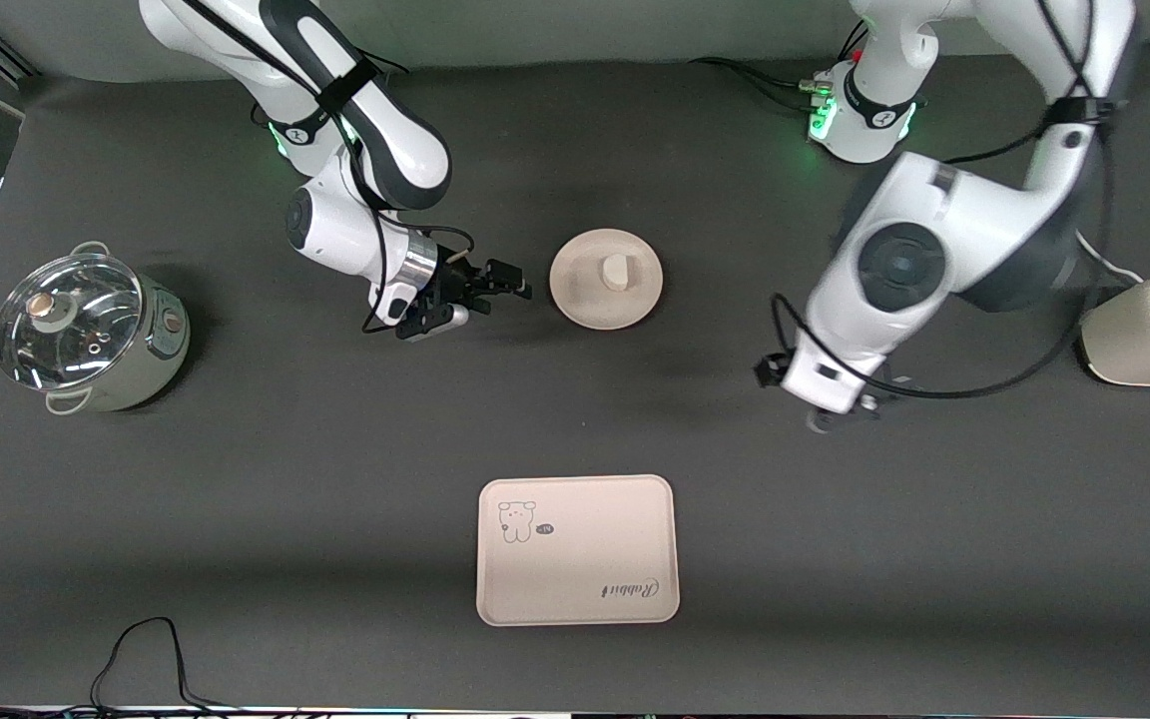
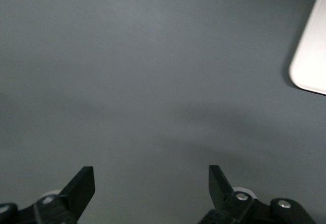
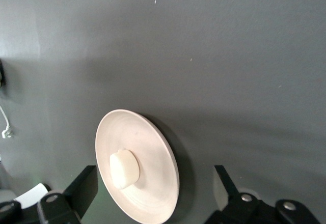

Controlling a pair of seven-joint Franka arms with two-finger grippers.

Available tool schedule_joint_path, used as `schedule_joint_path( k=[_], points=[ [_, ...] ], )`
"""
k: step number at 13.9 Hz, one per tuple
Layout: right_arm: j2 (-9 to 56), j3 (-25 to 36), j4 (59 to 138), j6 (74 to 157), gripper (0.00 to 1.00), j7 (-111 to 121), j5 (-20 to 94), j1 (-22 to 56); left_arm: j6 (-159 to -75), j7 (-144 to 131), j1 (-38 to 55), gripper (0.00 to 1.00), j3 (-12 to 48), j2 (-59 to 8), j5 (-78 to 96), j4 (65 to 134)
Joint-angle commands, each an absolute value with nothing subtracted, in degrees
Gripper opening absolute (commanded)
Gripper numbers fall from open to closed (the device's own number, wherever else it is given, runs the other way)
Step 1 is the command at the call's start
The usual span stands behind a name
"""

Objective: Place bun in plate and plate on tray
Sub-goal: 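Release the bun onto the plate while the right gripper approaches the plate, then grasp the plate rim with the right gripper while the left gripper withdraws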

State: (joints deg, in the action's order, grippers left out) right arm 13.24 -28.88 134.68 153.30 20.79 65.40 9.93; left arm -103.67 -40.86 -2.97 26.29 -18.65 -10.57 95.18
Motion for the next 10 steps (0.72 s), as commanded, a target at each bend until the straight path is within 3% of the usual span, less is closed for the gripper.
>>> schedule_joint_path(
  k=[1, 4, 6, 8, 10],
  points=[
    [16.16, -33.12, 134.74, 159.41, 1.0, 24.52, 69.17, 9.84, -96.96, -30.45, -8.33, 1.0, 26.9, -17.49, -10.37, 91.34],
    [20.02, -37.17, 135.0, 166.44, 0.99, 24.61, 69.26, 9.84, -94.49, -20.51, -13.53, 1.0, 26.29, -16.7, -10.37, 89.48],
    [22.84, -39.8, 135.26, 171.54, 0.99, 24.52, 69.34, 9.93, -90.63, -13.75, -13.01, 1.0, 21.82, -15.65, -10.11, 86.94],
    [24.43, -41.21, 135.35, 174.19, 0.98, 24.52, 69.35, 9.93, -88.95, -6.63, -10.74, 1.0, 14.37, -12.59, -7.32, 86.48],
    [25.48, -42.01, 135.35, 175.51, 0.97, 24.43, 69.52, 9.93, -88.42, 2.06, -3.91, 1.0, 1.83, -10.2, -5.02, 86.92]
  ],
)
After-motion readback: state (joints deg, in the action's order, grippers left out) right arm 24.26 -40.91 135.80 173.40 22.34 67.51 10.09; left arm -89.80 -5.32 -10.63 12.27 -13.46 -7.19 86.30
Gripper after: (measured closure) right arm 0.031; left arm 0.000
